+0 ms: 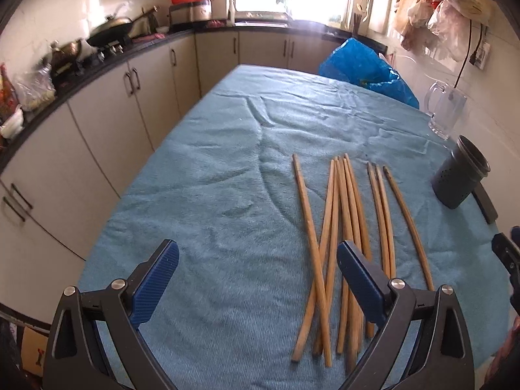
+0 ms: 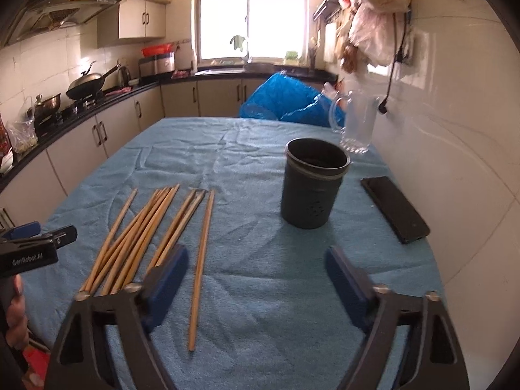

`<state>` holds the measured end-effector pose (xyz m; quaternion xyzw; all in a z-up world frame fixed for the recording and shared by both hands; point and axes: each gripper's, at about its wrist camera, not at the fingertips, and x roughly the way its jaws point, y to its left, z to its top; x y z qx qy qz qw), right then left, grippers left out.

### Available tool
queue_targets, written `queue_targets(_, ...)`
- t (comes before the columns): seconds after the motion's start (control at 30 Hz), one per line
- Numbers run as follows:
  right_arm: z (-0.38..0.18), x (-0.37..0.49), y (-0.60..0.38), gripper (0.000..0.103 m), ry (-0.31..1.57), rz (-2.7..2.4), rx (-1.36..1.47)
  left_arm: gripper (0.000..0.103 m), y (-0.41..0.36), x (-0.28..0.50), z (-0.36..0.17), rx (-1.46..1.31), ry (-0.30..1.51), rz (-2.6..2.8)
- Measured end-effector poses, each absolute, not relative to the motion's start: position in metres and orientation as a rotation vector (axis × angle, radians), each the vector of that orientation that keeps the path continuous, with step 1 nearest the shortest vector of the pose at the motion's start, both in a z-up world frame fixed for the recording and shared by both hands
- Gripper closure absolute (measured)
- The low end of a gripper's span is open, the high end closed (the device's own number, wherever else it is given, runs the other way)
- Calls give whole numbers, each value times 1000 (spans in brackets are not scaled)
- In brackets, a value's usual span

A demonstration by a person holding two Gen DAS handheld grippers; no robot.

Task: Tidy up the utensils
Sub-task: 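Lower the left tool onto the chopsticks and close on a bundle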

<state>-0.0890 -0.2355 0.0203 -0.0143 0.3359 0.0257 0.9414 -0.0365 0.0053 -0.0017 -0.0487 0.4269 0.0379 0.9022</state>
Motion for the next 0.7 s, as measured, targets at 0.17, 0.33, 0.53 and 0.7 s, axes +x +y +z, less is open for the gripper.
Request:
queue_targets(0.17,22,-78,-236,23,698,42,-4,19,-15,-5,-8,-68,940,-42)
queue_targets(0.33,21,-79,-236,23,695,38,-3,44,-52,37,-25,33,999,-73)
queue_targets(0.53,20,-76,-236,23,703,36,-9,45,-66,66,-41,107,1042,-72)
queue_targets(0.7,20,-63,-233,23,717,53,-11,45,-34,67,-41,66,1067,-16)
